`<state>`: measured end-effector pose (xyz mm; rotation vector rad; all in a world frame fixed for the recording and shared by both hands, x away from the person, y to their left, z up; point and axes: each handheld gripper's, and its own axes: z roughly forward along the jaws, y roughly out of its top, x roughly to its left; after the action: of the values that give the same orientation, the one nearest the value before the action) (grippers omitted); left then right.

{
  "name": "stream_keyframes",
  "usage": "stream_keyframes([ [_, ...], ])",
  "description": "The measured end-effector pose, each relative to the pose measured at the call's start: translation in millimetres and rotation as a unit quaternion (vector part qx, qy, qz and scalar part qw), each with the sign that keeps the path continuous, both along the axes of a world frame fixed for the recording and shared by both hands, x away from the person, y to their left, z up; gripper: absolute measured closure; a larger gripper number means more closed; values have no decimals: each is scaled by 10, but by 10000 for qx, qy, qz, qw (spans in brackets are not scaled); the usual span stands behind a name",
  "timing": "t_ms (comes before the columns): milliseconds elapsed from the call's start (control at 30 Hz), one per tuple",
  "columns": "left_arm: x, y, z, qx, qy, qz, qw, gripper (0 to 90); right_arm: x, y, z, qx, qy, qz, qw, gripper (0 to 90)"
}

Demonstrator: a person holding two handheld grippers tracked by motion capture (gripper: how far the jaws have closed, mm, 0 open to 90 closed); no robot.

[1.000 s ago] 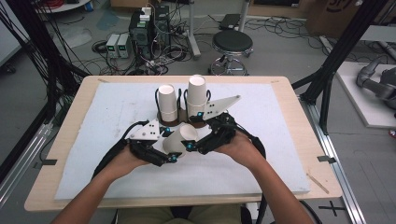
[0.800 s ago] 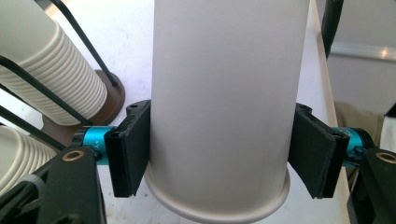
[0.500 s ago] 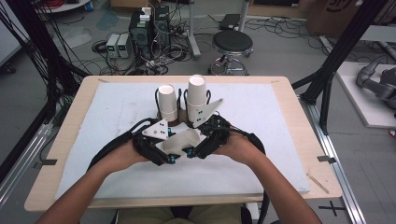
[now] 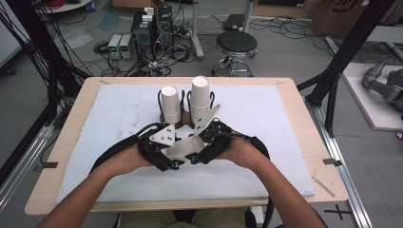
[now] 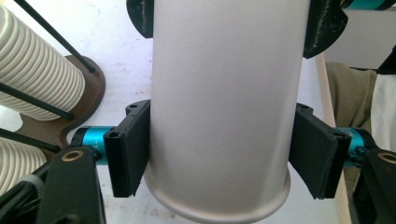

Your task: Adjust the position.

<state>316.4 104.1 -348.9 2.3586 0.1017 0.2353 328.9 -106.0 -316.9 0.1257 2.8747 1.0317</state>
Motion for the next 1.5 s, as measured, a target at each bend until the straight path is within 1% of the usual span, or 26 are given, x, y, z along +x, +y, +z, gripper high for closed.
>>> stream_keyframes([
  [33, 2, 5, 1, -15, -35, -29, 10000, 275, -2, -4, 0, 23, -43, 0, 10000, 333],
  [67, 0, 10, 0, -47, -54, -35, 10000, 271, -9, -9, 2, 26, -20, -16, 10000, 334],
  [133, -6, 21, -3, -111, -92, -64, 9999, 256, -10, -22, 1, 69, -49, -4, 10000, 333],
  [200, -12, 35, -12, -235, -141, -112, 9996, 233, -3, -41, 1, 78, -30, 11, 10000, 333],
  [233, -14, 41, -17, -344, -112, -122, 9993, 206, -1, -51, -2, 82, 20, 3, 10000, 333],
  [300, -11, 66, -16, -397, -131, -135, 9990, 185, 3, -78, -13, 102, 94, -13, 9999, 333],
  [400, 3, 134, -36, -635, -58, -55, 9980, 177, 9, -137, -30, 198, 170, -61, 9996, 333],
  [500, 12, 228, -66, -964, 18, 33, 9953, 176, 14, -215, -48, 298, 193, -148, 9993, 333],
  [533, 12, 258, -77, -1076, 14, 64, 9942, 175, 16, -241, -57, 337, 200, -172, 9991, 333],
  [667, 7, 360, -125, -1589, 180, 138, 9870, 173, 22, -330, -93, 532, 278, -259, 9979, 333],
  [733, -2, 393, -146, -1893, 274, 168, 9814, 165, 26, -364, -113, 659, 312, -279, 9969, 333],
  [800, -6, 429, -161, -2230, 346, 197, 9740, 161, 28, -391, -140, 804, 372, -290, 9956, 333],
  [867, -5, 462, -173, -2499, 387, 265, 9671, 153, 30, -414, -173, 927, 402, -306, 9944, 333],
  [967, -4, 506, -190, -2773, 442, 317, 9593, 153, 29, -450, -228, 1176, 511, -320, 9912, 333],
  [1000, -5, 516, -195, -2829, 453, 319, 9576, 153, 30, -462, -245, 1277, 513, -312, 9900, 333],
  [1067, -10, 523, -211, -2922, 477, 333, 9546, 153, 27, -486, -270, 1454, 557, -323, 9873, 333],
  [1167, -20, 519, -233, -3004, 511, 311, 9519, 153, 19, -510, -298, 1682, 567, -323, 9836, 333],
  [1233, -26, 504, -246, -3038, 506, 269, 9510, 153, 6, -518, -304, 1808, 591, -298, 9813, 333],
  [1300, -33, 480, -255, -3089, 525, 204, 9494, 153, -2, -516, -307, 1926, 616, -273, 9790, 333],
  [1400, -40, 455, -256, -3120, 502, 131, 9486, 153, -15, -509, -307, 2013, 684, -216, 9769, 333],
  [1433, -42, 442, -259, -3142, 517, 133, 9479, 153, -15, -506, -306, 2041, 684, -204, 9763, 333],
  [1500, -40, 427, -265, -3142, 554, 104, 9477, 153, -20, -499, -305, 2110, 712, -177, 9747, 333],
])
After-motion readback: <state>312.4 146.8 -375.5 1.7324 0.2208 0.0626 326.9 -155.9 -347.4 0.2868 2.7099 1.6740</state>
